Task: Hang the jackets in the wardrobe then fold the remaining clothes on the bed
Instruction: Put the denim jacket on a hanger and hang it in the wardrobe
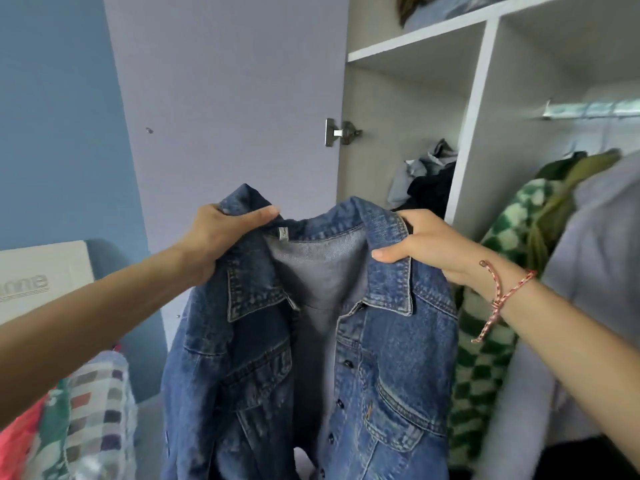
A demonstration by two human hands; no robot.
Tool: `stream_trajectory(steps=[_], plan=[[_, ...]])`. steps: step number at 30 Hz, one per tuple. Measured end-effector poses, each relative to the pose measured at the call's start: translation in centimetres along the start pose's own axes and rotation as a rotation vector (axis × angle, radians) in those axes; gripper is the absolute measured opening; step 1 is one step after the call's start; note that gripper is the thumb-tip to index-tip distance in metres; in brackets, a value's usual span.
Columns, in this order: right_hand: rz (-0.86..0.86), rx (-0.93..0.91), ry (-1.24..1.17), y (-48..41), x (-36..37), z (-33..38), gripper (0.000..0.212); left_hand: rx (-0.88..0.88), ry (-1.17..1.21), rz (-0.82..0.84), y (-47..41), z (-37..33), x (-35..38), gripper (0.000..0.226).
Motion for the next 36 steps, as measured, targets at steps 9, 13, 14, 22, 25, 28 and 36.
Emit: stream_trajectory(steps=[9,13,14,22,25,28,36], plan=[[-0.205,0.302,0.063,6.3,-6.9,-5.1,0.019,0.254,-0.157,0.671,3.6,-0.3,12.3,0.036],[-0.446,0.397,-0.007,10.5,-12.2,-6.5,0.026,0.394,-0.815,0.909,4.4,2.9,17.0,0.047],[-0.459,0.408,-0.012,11.2,-12.9,-6.6,0.026,0.481,-0.935,0.853,4.1,3.9,17.8,0.039],[-0.517,0.471,-0.037,14.5,-15.0,-9.3,0.014,0.456,-0.954,0.557,5.8,11.0,23.9,0.014],[-0.518,0.492,-0.044,15.8,-17.3,-10.5,0.009,0.029,-0.517,0.486,6.8,12.2,25.4,0.017],[-0.584,0.525,-0.033,17.2,-20.0,-12.0,0.011,-0.001,-0.350,0.487,9.0,10.8,27.2,0.014],[-0.538,0.667,0.260,19.3,-26.8,-16.5,0.023,-0.274,-0.165,1.247,16.5,-0.9,33.4,0.055]])
Point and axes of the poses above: each hand's wrist, its own y-axis away from the middle knuckle, its own x-axis out of the palm, z = x × y, the point moved 5 cm from there along -y, towards the middle knuckle, and after that the axes turned 8 degrees about -z, right-handed, at the moved point
